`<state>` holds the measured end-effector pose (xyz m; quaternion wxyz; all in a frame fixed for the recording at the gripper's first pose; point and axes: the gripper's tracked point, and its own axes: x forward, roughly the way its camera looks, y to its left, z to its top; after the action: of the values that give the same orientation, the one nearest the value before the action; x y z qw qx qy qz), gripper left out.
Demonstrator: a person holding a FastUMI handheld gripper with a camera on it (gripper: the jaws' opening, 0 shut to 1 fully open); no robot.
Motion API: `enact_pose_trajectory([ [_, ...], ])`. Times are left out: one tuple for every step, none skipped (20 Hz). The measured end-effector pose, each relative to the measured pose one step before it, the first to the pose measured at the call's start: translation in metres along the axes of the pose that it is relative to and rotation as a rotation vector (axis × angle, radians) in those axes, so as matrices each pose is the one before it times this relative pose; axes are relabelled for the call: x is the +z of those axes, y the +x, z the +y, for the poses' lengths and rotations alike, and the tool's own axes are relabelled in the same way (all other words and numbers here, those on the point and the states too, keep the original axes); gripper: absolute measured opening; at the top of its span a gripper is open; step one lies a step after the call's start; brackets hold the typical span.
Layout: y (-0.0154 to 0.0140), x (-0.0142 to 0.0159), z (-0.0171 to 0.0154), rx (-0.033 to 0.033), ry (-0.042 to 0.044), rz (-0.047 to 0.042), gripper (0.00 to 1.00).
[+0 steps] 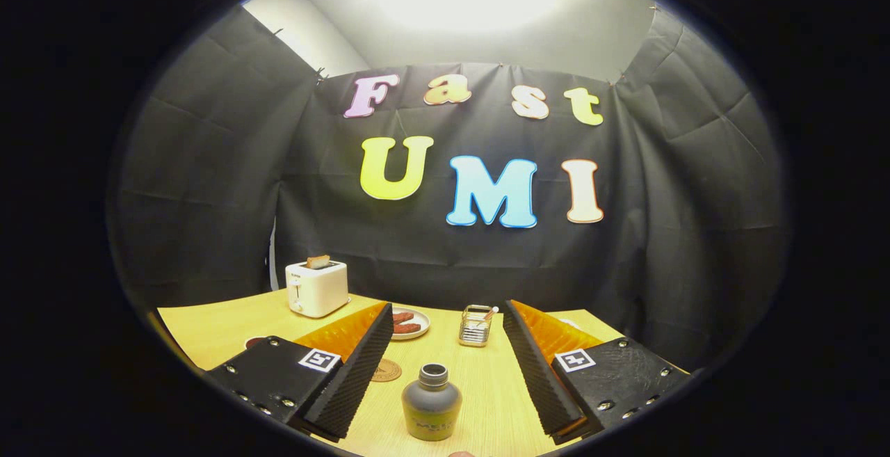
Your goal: Take the bottle from table, then pour the juice into the cup, finally place the bottle on the coaster
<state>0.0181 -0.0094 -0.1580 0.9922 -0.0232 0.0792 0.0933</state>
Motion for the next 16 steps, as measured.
enact_pose_trajectory([
  [0.00213, -0.00759, 0.00182, 0.01241, 0.00981, 0.01146, 0.97],
  [0.00281, -0.00622, 0.00017, 0.00901, 0.00877, 0.01146, 0.97],
  [0.00252, -0.00581, -0.00059, 0.00609, 0.00533, 0.01132, 0.97],
  [0.00251, -0.00579, -0.00034, 0.00505, 0.00208, 0.01052, 0.97],
  [0.00172, -0.00752, 0.00057, 0.00677, 0.00152, 0.01218, 0.97],
  [0.00261, -0.00758, 0.00078, 0.00921, 0.00129, 0.01373, 0.97],
  [0.00189, -0.00772, 0.00077, 0.00827, 0.00111, 0.01676, 0.97],
  [0.00179, -0.00854, 0.00045, 0.0067, 0.00458, 0.01859, 0.97],
  [0.00186, -0.00821, 0.00126, 0.00847, 0.00834, 0.01974, 0.97],
  [0.0026, -0.00809, 0.00076, 0.0064, 0.00839, 0.0209, 0.97],
  [0.00143, -0.00892, 0.00064, 0.00638, 0.00671, 0.01772, 0.97],
  [0.00151, -0.0056, 0.00269, 0.01374, 0.00794, 0.01033, 0.97],
  [0.0019, -0.00548, 0.00113, 0.0078, 0.00774, 0.01196, 0.97],
  [0.00185, -0.00682, -0.00129, 0.00268, 0.00347, 0.01291, 0.97],
  [0.00189, -0.00585, -0.00266, -0.00332, 0.00114, 0.01431, 0.97],
  [0.00185, -0.0056, -0.00202, -0.00002, 0.00363, 0.01604, 0.97],
])
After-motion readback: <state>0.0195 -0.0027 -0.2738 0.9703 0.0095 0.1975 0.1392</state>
